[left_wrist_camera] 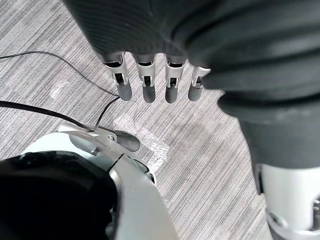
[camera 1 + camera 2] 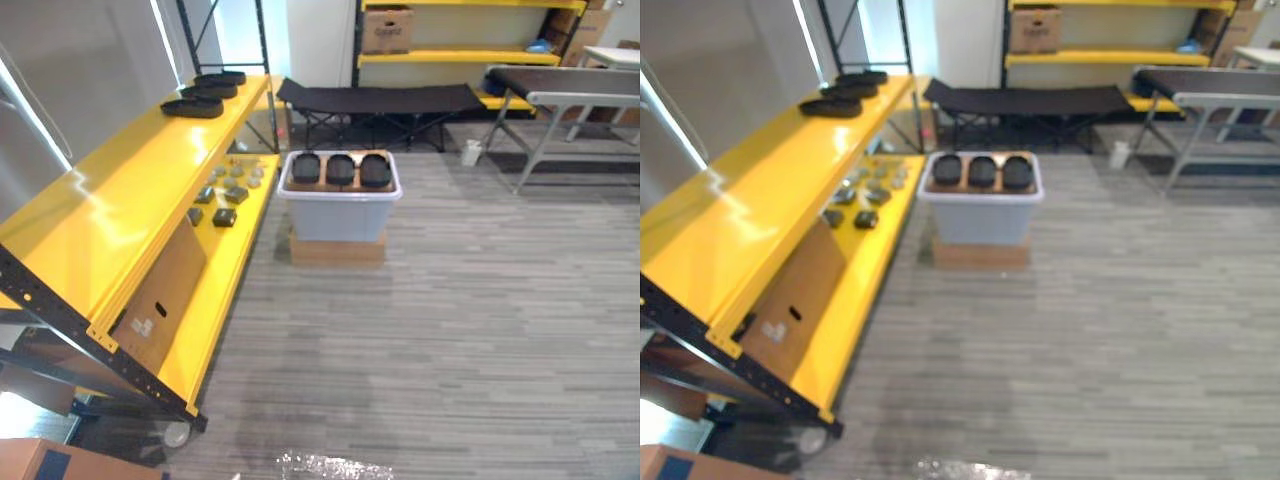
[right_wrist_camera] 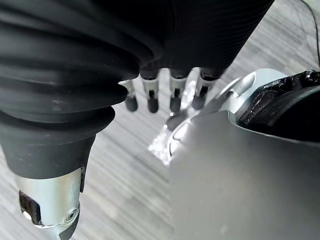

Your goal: Walk over and take plastic housings, then place them on the shelf

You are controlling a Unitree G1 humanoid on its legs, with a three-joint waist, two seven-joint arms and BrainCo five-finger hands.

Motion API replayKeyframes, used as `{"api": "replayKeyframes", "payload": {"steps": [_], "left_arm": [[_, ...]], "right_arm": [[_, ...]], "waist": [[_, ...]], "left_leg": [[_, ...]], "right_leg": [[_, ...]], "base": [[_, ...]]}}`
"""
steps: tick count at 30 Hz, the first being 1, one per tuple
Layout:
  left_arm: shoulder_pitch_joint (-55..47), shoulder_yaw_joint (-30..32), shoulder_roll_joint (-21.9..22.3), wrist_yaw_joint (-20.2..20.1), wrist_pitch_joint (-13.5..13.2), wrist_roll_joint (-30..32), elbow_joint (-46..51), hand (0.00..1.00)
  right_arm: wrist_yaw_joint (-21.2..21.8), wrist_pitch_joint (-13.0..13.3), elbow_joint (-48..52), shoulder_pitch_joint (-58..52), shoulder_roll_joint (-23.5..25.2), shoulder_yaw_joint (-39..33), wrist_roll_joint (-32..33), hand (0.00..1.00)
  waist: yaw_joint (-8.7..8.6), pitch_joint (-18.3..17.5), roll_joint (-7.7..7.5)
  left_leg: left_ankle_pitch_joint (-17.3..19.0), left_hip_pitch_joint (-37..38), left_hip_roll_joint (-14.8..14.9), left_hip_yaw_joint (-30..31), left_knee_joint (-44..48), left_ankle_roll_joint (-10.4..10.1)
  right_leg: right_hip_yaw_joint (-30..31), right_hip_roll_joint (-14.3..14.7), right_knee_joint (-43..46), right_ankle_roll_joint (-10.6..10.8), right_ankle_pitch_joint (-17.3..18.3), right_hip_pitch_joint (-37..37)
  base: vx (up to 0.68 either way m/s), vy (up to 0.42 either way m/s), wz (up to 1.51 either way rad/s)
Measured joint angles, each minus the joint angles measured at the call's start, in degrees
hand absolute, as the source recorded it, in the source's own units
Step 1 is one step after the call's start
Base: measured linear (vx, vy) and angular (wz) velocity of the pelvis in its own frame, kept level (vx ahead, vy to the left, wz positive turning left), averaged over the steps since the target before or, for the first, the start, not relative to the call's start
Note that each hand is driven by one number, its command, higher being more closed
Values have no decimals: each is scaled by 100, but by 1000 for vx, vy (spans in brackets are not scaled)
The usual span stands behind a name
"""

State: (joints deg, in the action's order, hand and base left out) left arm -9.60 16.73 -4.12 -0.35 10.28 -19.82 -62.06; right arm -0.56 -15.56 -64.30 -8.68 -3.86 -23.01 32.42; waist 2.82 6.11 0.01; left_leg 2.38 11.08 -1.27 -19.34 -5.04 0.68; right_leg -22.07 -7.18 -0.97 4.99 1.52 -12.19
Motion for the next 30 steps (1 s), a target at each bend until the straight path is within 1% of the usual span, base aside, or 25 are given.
{"api": "replayKeyframes", "payload": {"steps": [1,2,4,5,7,10,20,24,30], "left_arm": [[5,0,-9,-5,-16,-2,0,0],[9,-1,-11,-16,-17,-1,0,0],[11,-2,-12,-37,-21,1,-1,0],[10,-3,-13,-61,-45,0,-2,0],[8,-18,-14,-66,-75,-2,-4,0],[7,-163,-50,-125,-153,13,-10,0],[68,-242,-109,-217,-146,19,-205,0],[67,-240,-110,-239,-150,68,-209,0],[68,-220,-110,-291,-172,106,-201,0]], "right_arm": [[-39,4,-4,6,12,0,2,0],[-51,4,-4,45,13,0,3,0],[-50,5,-4,62,12,0,2,0],[-46,6,-5,75,12,1,-1,0],[-44,7,-13,84,11,2,-8,0],[-41,8,-34,99,8,3,-11,0],[-7,18,-55,111,-1,4,-186,0],[69,96,-152,112,-5,4,-298,0],[72,127,-94,118,-15,70,-519,0]], "waist": [[-1,36,-50],[-5,38,-13],[-17,74,-40],[-24,82,-21],[-28,92,-31],[-32,103,-49],[-46,117,-62],[-47,118,-67],[-36,120,-80]], "left_leg": [[2,-3,-10,3,-4,-3],[2,-1,-11,2,-4,-3],[1,1,-11,-1,-6,-3],[0,12,-11,-2,-6,-4],[0,11,-11,-3,-7,-4],[-1,15,-14,-3,-8,-3],[-1,83,-35,13,-10,-3],[0,81,-40,39,-9,-2],[-2,-73,-44,7,-9,2]], "right_leg": [[-4,-10,0,40,25,-3],[-6,-11,0,44,27,-2],[-7,-10,-1,45,28,3],[-7,-9,-1,45,28,2],[-7,-9,-1,45,28,0],[-8,-10,-4,45,28,-1],[-67,-18,-69,65,15,-88],[10,17,-65,61,16,-76],[114,23,38,30,28,143]], "base": [[-41,2,1],[-56,4,1],[0,0,0],[0,0,0],[-49,7,-1],[-28,6,0],[-16,6,2],[-6,-2,-1],[-29,6,-5]]}}
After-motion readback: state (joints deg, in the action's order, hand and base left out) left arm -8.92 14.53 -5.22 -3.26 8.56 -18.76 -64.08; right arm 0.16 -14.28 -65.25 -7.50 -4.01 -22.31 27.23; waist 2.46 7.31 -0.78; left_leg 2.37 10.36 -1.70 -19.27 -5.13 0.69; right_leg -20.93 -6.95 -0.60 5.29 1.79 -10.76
